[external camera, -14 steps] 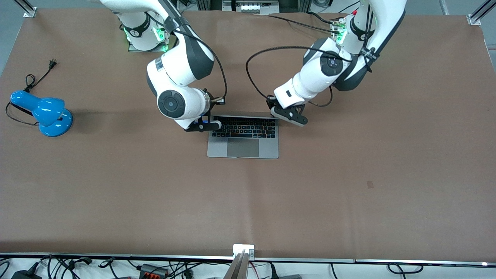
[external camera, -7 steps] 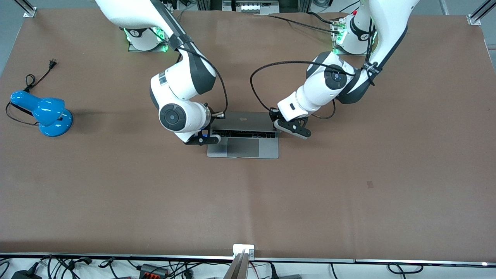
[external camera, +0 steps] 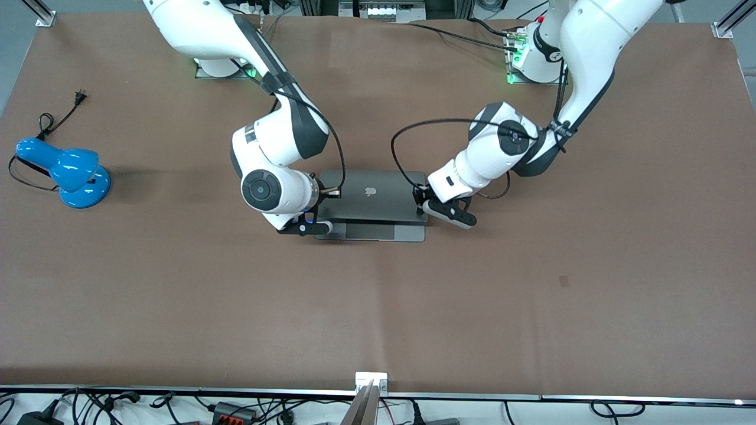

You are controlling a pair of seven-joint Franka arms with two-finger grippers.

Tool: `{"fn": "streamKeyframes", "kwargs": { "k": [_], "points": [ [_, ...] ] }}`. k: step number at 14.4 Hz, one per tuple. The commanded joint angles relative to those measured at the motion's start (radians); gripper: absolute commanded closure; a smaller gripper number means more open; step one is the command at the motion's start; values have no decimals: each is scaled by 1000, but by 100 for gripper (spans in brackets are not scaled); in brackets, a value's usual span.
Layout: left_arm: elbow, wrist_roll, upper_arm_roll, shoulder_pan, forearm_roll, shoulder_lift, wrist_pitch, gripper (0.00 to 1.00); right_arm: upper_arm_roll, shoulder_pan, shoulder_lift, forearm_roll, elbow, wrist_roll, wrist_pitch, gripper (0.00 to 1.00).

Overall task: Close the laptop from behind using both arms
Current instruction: 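Press the screen down with both grippers until the laptop shuts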

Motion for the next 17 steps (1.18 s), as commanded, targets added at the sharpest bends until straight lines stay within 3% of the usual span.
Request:
{"fn": "streamKeyframes", "kwargs": {
  "k": [1, 7, 11, 17],
  "points": [
    [36, 12, 6, -21, 24, 105, 110, 100, 4, 7, 54, -17, 30, 23, 56, 100],
    [62, 4, 132, -146, 44, 148, 138, 100, 3, 10, 108, -46, 29, 23, 152, 100],
    [57, 14, 138, -147, 49, 188, 194, 100, 3, 13, 151, -46, 29, 23, 197, 100],
    [54, 10, 135, -125, 57, 133, 163, 100, 3, 20, 163, -44, 30, 20, 206, 100]
  ]
}}
